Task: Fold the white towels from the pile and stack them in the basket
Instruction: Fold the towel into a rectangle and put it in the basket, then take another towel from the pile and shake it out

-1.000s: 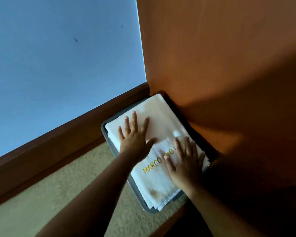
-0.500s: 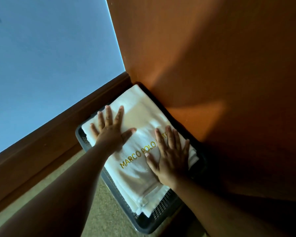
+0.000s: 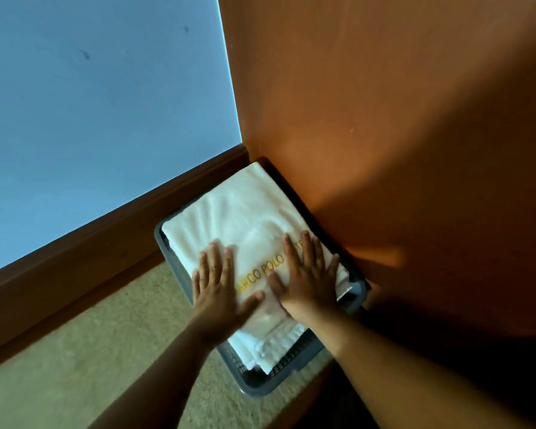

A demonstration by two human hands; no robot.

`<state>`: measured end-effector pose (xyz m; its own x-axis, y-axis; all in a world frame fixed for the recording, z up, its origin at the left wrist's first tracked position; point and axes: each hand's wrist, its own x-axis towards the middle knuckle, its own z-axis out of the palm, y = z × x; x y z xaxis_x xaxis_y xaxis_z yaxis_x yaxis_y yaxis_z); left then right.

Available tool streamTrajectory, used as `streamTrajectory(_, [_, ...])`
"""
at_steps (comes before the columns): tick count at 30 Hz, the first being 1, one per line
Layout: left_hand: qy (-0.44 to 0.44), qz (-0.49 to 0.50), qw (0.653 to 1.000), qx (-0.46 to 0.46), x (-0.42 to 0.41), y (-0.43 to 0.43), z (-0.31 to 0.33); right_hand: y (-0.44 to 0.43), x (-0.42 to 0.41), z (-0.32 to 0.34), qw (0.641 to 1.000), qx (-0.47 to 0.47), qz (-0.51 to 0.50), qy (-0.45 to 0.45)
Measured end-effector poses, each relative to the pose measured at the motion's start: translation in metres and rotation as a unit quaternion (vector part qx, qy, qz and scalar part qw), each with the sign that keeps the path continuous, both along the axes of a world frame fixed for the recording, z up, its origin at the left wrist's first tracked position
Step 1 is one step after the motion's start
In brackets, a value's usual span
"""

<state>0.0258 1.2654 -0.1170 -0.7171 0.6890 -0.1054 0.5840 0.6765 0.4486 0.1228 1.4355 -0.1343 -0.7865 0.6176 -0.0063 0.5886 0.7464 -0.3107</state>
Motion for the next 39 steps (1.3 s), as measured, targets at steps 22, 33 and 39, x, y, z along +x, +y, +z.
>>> streamTrajectory(22, [0.010,0.457,0.889,-0.022,0.228,-0.631,0.135,-0.557,0.044,0.160,0.859,-0.142,0.489,0.060])
streamTrajectory(33, [0.000,0.643,0.762,0.080,0.362,-0.866,0.153,-0.850,0.089,0.174,0.731,-0.200,0.652,0.010])
streamTrajectory(39, [-0.020,0.643,0.758,0.105,0.325,-0.951,0.125,-0.944,0.047,0.145,0.724,-0.221,0.653,-0.027])
